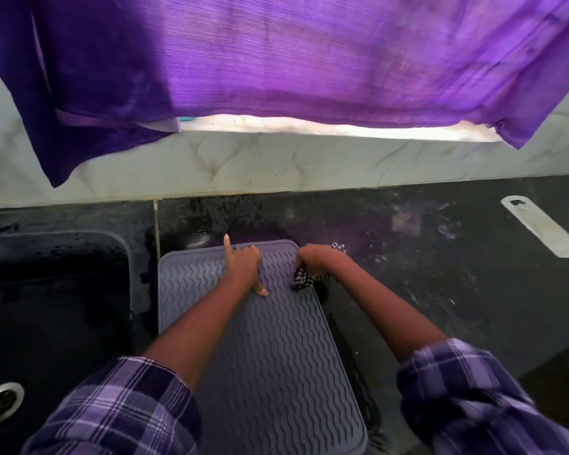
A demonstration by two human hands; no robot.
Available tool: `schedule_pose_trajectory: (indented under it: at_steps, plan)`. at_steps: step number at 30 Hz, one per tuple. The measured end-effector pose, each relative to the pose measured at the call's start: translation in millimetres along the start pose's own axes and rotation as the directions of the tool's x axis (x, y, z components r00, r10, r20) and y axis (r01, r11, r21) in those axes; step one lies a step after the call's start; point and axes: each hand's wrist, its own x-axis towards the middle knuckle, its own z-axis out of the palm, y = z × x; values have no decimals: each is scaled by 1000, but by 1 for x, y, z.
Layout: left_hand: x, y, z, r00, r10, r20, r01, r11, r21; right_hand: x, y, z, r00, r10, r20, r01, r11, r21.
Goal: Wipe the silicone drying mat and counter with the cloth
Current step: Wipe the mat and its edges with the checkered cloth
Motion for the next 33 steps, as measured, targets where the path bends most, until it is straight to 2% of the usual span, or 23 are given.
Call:
schedule_pose_trajectory:
  at_steps: [2,4,5,10,14,17,19,20,21,23,25,29,33]
  plan:
    - [0,-1,1,1000,14,-10,-14,1000,-16,12,-4,-15,994,-34,-106,38,999,38]
    - [-1,-1,1,1000,18,-14,-18,1000,-26,23,-10,-21,956,-64,-287,83,995,56]
    - [-2,-1,1,1000,15,-11,-16,1000,-22,27,-14,-19,941,-67,-332,90,995,53]
    - [-6,2,-1,1000,-2,-25,2,1000,-1,30,-21,15,931,-62,-360,83,996,45]
    - [-8,2,0,1000,6,-20,-6,1000,-22,-3,-4,40,954,-113,-277,127,991,34]
    - [-7,1,0,1000,5,-18,-5,1000,-11,-24,1,45,987,-148,-62,146,989,-29]
    - [-6,2,2,1000,7,-30,-8,1000,-14,-25,2,34,984,-148,99,150,988,-23]
    - [-6,2,3,999,10,-35,-10,1000,-15,-23,3,27,981,-154,118,156,988,-11]
    - [-6,2,4,999,13,-38,-13,1000,-14,-20,4,19,985,-155,80,154,988,14]
    - [-5,1,4,999,15,-37,-15,1000,-7,-8,6,6,985,-125,-120,136,987,90]
    - [-5,1,3,1000,6,-23,-6,1000,-1,5,1,2,948,-85,-305,123,987,107]
    - [-4,2,3,1000,-18,-20,18,1000,14,13,-13,28,915,-41,-402,70,996,59]
    - [-6,1,5,1000,0,-30,0,1000,16,-19,2,60,906,-83,-416,114,992,49]
